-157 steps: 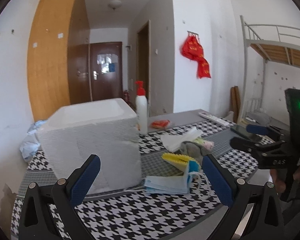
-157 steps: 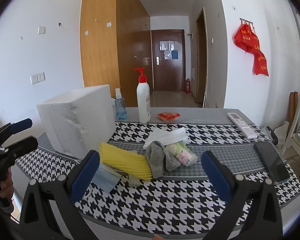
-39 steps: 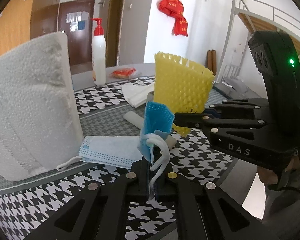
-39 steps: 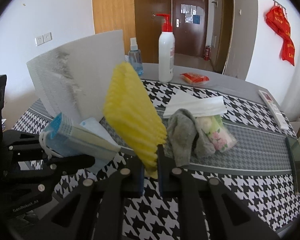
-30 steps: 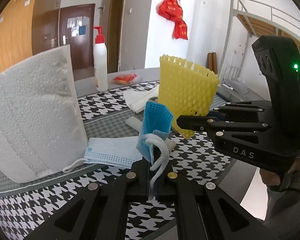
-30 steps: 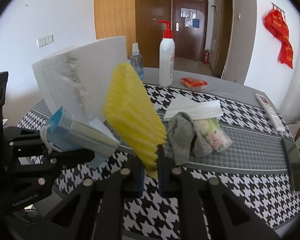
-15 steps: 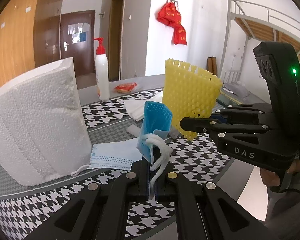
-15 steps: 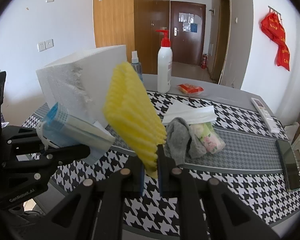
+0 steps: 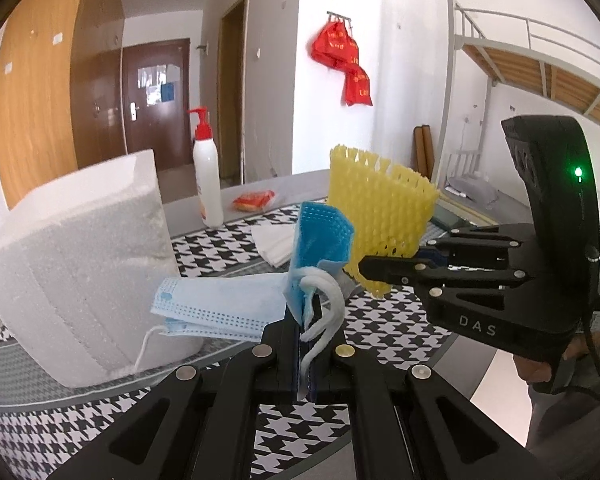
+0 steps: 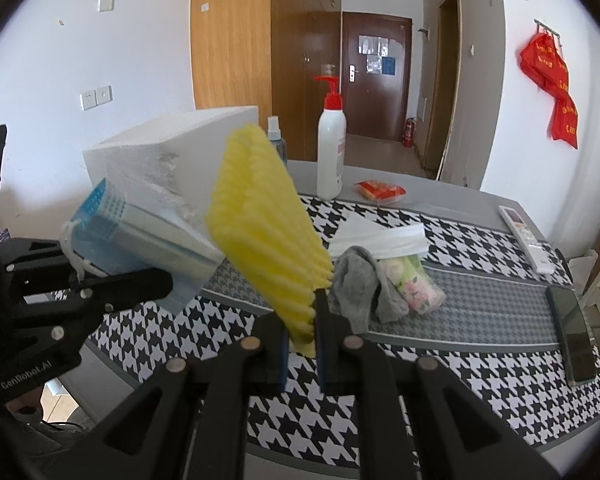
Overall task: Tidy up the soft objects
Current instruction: 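Lift the mask and mesh sleeve and carry both toward the white foam box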
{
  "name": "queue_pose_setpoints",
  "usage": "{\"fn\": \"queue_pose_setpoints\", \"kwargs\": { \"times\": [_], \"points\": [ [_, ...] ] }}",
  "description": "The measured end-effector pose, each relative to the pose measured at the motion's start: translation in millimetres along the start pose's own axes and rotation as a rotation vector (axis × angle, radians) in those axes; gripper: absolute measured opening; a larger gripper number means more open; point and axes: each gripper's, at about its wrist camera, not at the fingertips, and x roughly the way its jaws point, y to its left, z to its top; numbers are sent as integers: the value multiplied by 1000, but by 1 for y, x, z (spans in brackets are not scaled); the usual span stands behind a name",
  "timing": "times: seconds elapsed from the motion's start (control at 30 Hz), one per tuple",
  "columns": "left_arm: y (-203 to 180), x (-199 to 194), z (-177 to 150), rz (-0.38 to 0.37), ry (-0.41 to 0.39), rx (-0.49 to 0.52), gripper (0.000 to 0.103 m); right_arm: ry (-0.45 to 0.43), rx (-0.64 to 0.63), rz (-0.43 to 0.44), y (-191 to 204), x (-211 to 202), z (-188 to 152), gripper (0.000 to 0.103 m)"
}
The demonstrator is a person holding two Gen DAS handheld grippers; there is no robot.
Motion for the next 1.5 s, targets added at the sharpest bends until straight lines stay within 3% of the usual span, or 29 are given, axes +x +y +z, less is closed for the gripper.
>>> {"fn": "queue_pose_setpoints", "kwargs": {
  "times": [1.5],
  "points": [
    [15,-38,20,147,-111,-4,3,-114,-51,24,18,-24,27,14]
  ]
}}
